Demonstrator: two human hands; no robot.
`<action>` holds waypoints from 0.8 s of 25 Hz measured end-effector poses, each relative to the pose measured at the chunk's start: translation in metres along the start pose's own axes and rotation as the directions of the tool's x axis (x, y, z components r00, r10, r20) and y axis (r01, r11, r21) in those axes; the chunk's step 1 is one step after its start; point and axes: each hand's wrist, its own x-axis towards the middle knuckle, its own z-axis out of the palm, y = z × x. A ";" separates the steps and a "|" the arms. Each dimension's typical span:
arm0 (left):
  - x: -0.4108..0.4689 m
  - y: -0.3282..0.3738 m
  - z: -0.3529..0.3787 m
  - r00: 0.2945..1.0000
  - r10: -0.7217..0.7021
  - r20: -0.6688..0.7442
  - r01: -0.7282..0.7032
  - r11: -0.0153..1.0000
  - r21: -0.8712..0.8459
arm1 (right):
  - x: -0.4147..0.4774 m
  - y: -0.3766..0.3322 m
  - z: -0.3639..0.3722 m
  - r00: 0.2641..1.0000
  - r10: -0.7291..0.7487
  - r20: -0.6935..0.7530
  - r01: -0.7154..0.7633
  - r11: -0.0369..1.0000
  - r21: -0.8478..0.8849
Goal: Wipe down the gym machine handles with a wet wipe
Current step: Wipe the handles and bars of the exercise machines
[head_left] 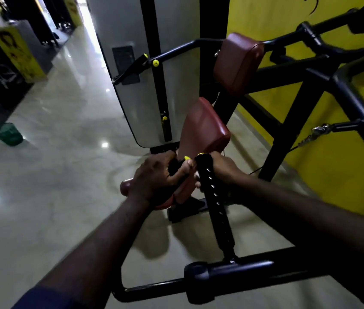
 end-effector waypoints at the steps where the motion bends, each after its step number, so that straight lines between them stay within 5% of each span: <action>1: 0.000 0.001 0.000 1.000 0.002 0.002 -0.001 1.000 -0.007 | -0.008 0.008 -0.004 0.994 -0.089 -0.062 0.079 0.987 -0.141; 3: 0.001 -0.001 -0.001 1.000 0.013 0.009 -0.013 1.000 -0.015 | -0.027 0.023 -0.008 0.970 -0.242 -0.024 0.211 0.885 -0.416; 5: 0.000 -0.002 -0.001 0.999 0.026 0.018 -0.026 0.999 -0.030 | -0.046 0.038 -0.005 0.967 -0.248 0.064 0.252 0.879 -0.404; 8: 0.002 -0.005 0.000 0.999 0.036 0.035 -0.035 0.999 -0.015 | -0.055 0.053 0.009 0.914 -0.373 -0.161 0.309 0.895 -0.320; 11: 0.003 -0.007 0.000 0.998 0.049 0.050 -0.048 0.999 -0.018 | -0.046 0.046 0.020 0.801 -0.510 -0.313 0.231 0.747 -0.624; 15: 0.001 -0.007 -0.002 0.996 0.072 0.060 -0.070 0.997 -0.039 | -0.017 0.009 0.032 0.878 -0.356 -0.321 0.100 0.790 -0.604; 20: -0.008 -0.011 -0.003 0.994 0.077 0.079 -0.080 0.996 0.031 | -0.042 0.030 0.029 0.929 -0.295 -0.224 0.031 0.666 -0.745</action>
